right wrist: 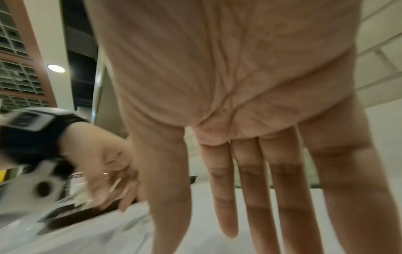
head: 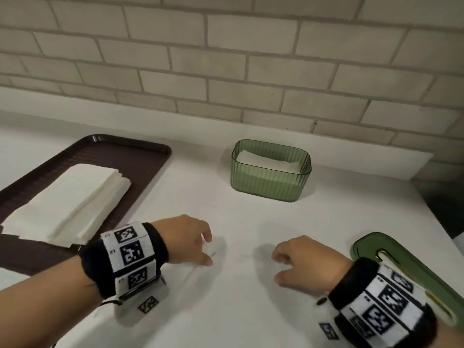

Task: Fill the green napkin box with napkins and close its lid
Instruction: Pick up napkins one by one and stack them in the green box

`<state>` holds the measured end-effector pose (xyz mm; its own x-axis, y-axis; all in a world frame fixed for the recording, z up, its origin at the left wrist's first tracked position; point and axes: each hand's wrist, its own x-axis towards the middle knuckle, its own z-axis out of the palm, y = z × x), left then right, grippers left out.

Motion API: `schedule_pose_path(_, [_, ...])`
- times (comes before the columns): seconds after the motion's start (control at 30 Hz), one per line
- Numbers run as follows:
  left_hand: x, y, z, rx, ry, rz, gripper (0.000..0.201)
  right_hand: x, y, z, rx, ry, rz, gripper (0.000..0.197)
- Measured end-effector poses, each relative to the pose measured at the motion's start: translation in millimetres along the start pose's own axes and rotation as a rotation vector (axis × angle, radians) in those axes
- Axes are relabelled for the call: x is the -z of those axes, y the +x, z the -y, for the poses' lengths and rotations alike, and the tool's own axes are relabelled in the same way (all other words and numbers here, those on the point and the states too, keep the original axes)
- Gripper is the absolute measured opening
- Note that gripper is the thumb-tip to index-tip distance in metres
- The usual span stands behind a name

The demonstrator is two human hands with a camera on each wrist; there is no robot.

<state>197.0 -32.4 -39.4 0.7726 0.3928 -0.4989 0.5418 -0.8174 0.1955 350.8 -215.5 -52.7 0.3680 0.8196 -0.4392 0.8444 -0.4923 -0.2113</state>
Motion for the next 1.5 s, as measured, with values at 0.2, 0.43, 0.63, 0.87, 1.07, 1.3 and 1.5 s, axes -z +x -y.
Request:
schedule_pose_path(0.2, [-37.5, -16.8, 3.1, -0.003, -0.040, -0.095, 0.050, 5.3, 22.0, 24.9, -0.053, 0.019, 0.063, 0.054])
schedule_pose_path(0.43, [-58.5, -21.3, -5.6, 0.066, -0.084, -0.164, 0.056, 1.2, 32.5, 43.6, -0.093, -0.086, 0.111, 0.057])
schedule_pose_path(0.63, [-59.7, -19.1, -3.4, 0.103, -0.125, -0.193, 0.060, -4.9, 36.1, 41.8, -0.072, -0.057, 0.129, 0.039])
schedule_pose_path(0.87, [-65.2, -8.7, 2.3, 0.116, -0.140, -0.144, 0.034, -8.8, 31.8, 34.8, -0.022, -0.001, 0.151, 0.031])
schedule_pose_path(1.07, [-62.4, -7.3, 5.1, 0.066, -0.174, -0.152, 0.027, 14.6, 19.5, 15.1, -0.019, 0.014, 0.075, 0.045])
schedule_pose_path(1.3, [-63.1, -7.3, -3.8, 0.006, -0.038, -0.093, 0.041, 36.0, 6.2, -4.0, -0.005, -0.056, -0.029, 0.030])
schedule_pose_path(1.5, [-63.8, -9.1, -6.4, -0.018, -0.061, -0.133, 0.032, 110.2, -3.2, -36.7, -0.055, -0.080, -0.179, 0.021])
